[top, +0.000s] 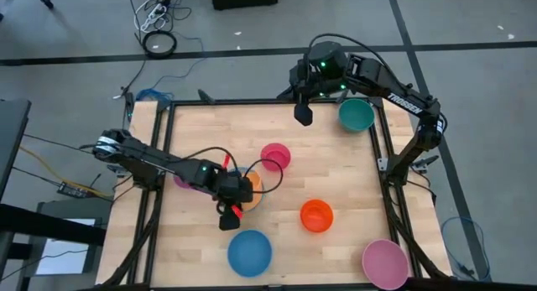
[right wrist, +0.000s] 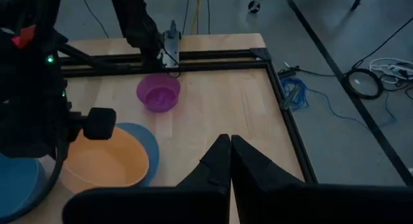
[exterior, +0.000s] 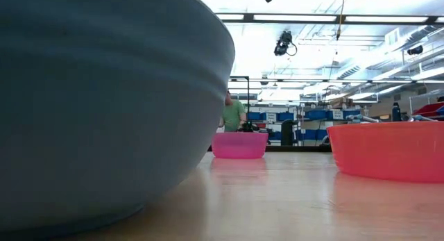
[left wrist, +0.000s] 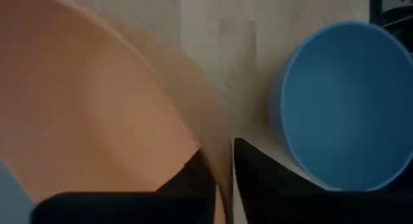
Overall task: Nest bowls inside each other
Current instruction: Stack the yellow bowl on top of the blue bowl, then stack the green bowl on top of the yellow bowl
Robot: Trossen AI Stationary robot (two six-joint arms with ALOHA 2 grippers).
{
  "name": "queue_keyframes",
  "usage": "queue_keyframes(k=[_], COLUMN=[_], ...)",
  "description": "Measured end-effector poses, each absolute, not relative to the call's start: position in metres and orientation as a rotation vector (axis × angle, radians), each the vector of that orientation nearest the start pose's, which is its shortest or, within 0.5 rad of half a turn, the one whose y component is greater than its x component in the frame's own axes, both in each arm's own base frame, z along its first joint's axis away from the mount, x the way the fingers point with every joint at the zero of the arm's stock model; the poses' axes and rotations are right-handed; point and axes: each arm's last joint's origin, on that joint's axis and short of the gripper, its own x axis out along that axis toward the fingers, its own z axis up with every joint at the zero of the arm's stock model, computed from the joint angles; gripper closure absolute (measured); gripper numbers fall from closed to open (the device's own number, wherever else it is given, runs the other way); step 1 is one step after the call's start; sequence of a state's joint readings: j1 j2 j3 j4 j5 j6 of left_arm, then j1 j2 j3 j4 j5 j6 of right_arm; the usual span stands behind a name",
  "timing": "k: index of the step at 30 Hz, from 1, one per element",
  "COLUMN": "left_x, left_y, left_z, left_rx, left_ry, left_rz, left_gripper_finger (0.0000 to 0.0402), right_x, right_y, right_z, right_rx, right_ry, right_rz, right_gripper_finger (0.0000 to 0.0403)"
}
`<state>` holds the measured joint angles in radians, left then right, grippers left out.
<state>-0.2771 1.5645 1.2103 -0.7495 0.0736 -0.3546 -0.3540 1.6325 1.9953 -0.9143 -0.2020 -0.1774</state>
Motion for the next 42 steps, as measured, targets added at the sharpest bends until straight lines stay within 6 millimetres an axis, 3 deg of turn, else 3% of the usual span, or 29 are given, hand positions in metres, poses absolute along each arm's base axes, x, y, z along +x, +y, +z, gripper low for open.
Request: queue_keyframes(k=[7,12,16,20,23,27,34,37,39,42], left_x=[0.297,0.286,0.273,0.255,0.236,0.208,0.166,0.153,0.146,0.142], left_y=[-0.091,-0.089,-0.082,-0.075,-0.066,-0.056,-0.047,-0.045,-0.044,-0.043], left_z=[0.272,0.288,0.297,0.311,0.326,0.345,0.367,0.371,0.373,0.375], left_rx=[-0.133,0.006,0.038,0.036,0.027,0.001,-0.059,-0.061,-0.053,-0.042], left_ry=[1.140,1.213,1.232,1.213,1.181,1.102,0.996,0.973,0.961,0.940], left_rz=[-0.082,0.049,0.139,0.231,0.322,0.442,0.531,0.554,0.565,0.583], left_gripper_finger=[0.0262,0.0220,0.0207,0.0207,0.0208,0.0208,0.0208,0.0208,0.0208,0.0208], right_x=[0.308,0.307,0.307,0.313,0.320,0.326,0.327,0.316,0.306,0.290], right_y=[-0.107,-0.107,-0.101,-0.081,-0.060,-0.036,-0.014,-0.014,-0.026,-0.050], right_z=[0.460,0.458,0.455,0.448,0.433,0.401,0.339,0.313,0.304,0.302], right_rx=[-0.021,-0.014,-0.003,0.009,0.020,0.011,0.108,0.054,0.034,0.137], right_ry=[0.542,0.557,0.592,0.630,0.697,0.855,1.069,1.196,1.226,1.197], right_rz=[-0.099,-0.090,-0.059,0.011,0.055,-0.014,-0.166,-0.359,-0.535,-0.681], right_gripper_finger=[0.0403,0.0403,0.0403,0.0403,0.0403,0.0403,0.0403,0.0403,0.0403,0.0395])
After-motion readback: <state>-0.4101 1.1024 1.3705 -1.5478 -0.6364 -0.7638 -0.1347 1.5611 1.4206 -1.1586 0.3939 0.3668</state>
